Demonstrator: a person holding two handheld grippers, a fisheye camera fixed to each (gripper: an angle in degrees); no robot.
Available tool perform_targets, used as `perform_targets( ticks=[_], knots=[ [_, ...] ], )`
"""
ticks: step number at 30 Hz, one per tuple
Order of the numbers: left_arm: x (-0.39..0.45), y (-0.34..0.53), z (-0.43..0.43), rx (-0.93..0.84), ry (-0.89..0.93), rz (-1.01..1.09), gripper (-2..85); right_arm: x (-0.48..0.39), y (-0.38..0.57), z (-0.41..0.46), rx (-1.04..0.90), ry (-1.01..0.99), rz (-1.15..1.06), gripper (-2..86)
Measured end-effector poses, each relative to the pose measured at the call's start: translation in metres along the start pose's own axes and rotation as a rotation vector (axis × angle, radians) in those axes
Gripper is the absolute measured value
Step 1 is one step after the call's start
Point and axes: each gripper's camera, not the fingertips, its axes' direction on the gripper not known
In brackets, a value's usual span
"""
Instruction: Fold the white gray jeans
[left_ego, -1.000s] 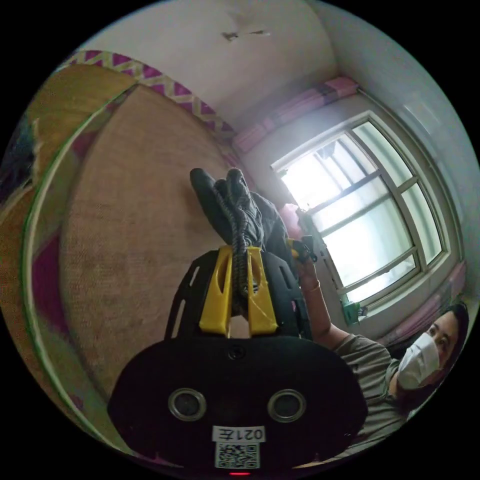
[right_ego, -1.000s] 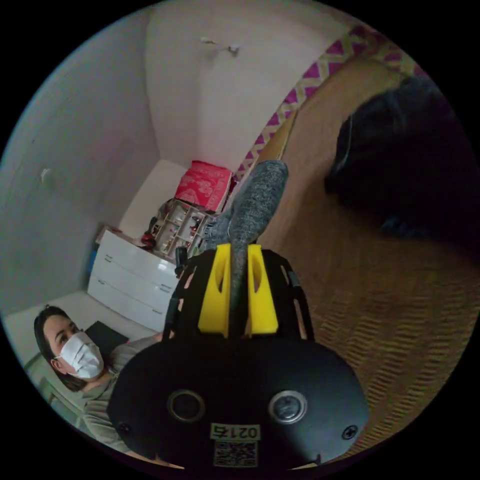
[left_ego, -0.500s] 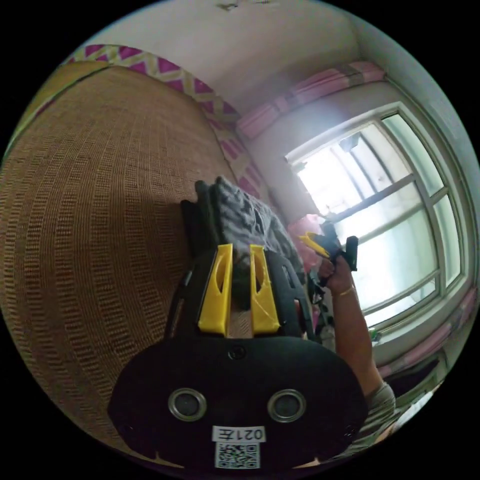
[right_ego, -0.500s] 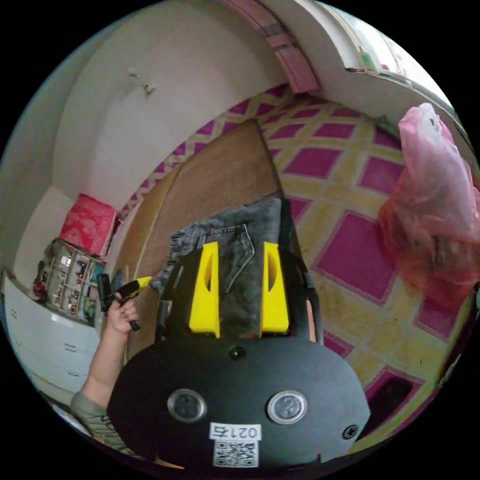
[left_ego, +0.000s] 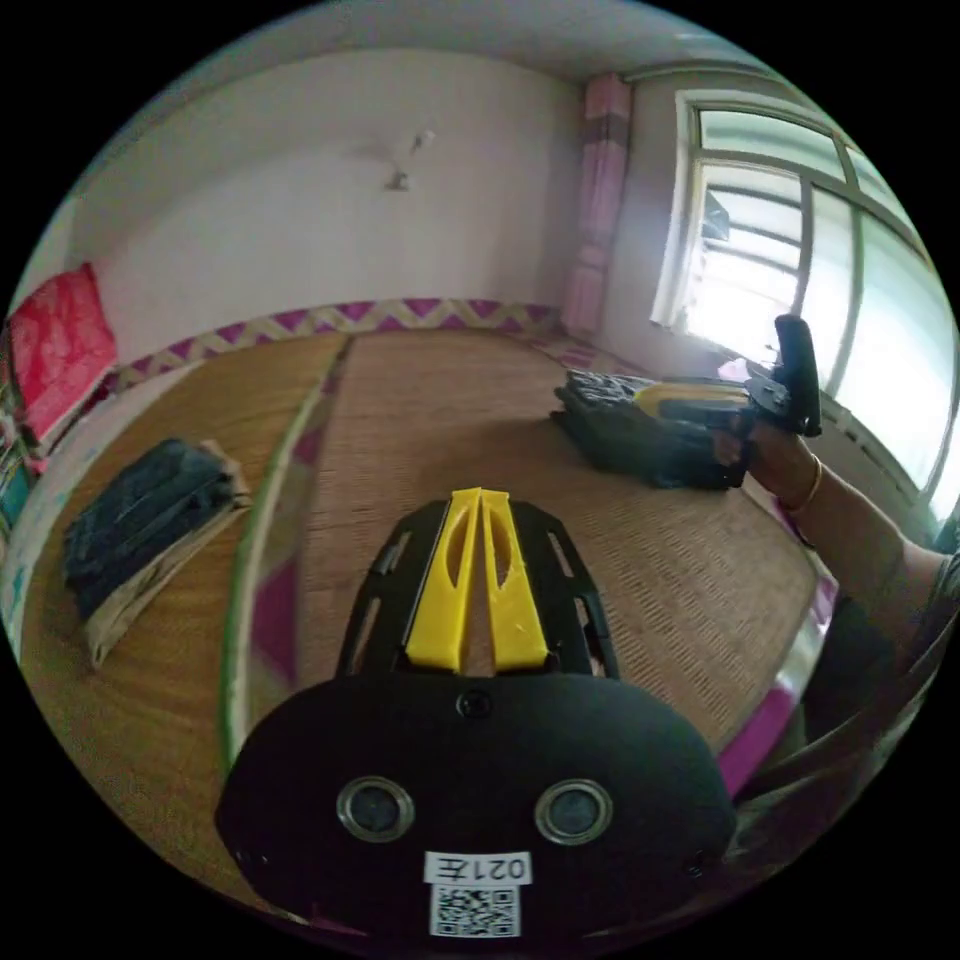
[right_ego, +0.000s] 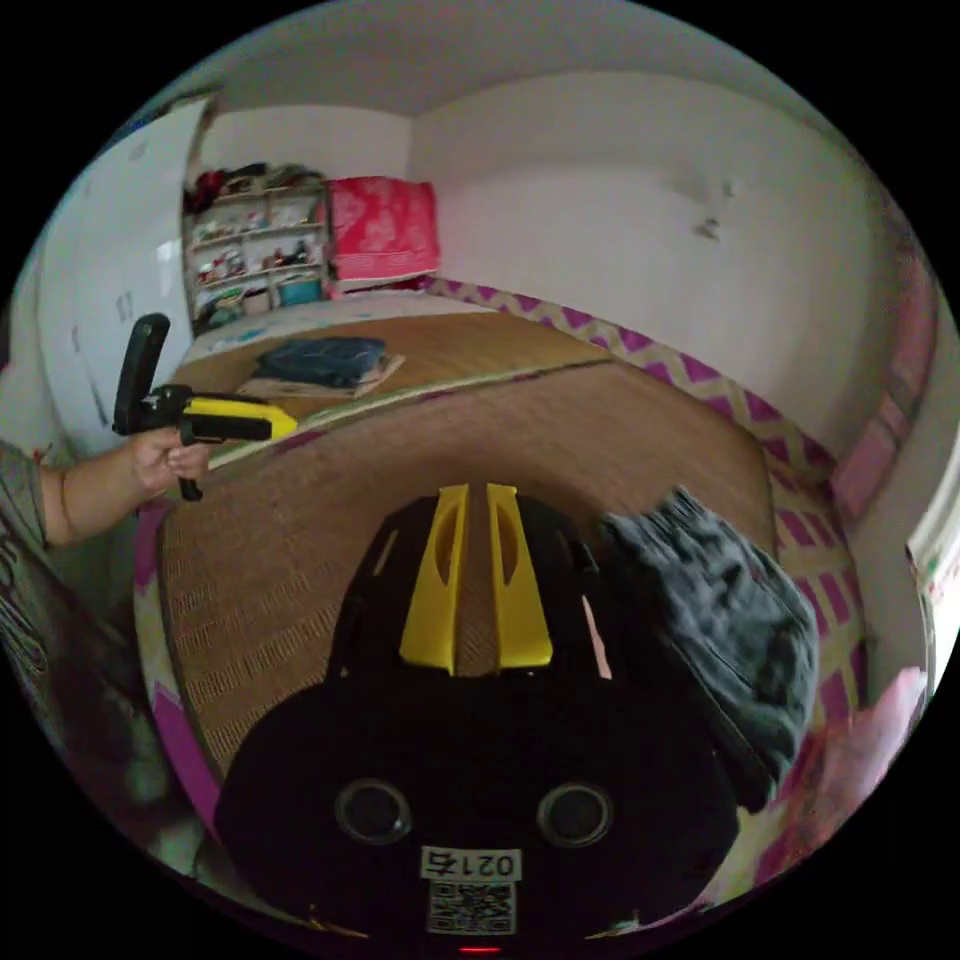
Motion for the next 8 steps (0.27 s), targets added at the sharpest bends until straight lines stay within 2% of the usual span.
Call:
perform_targets(
  ticks=[3, 5, 8],
  knots=[
    [-0.039, 0.054, -0.051, -0.001, -0.192, -0.157, 0.8, -0.099, -0.045, 0.054, 0.037, -0.039, -0.181, 7.8],
    [-0.067, 0.088, -0.077, -0.098, -0.293, -0.194, 2.7, -0.169, -0.083, 0.097, 0.084, -0.105, -0.298, 9.4],
    [-0.105, 0.125, -0.109, -0.132, -0.338, -0.287, 2.2, -0.242, -0.135, 0.153, 0.102, -0.157, -0.402, 10.2]
  ],
)
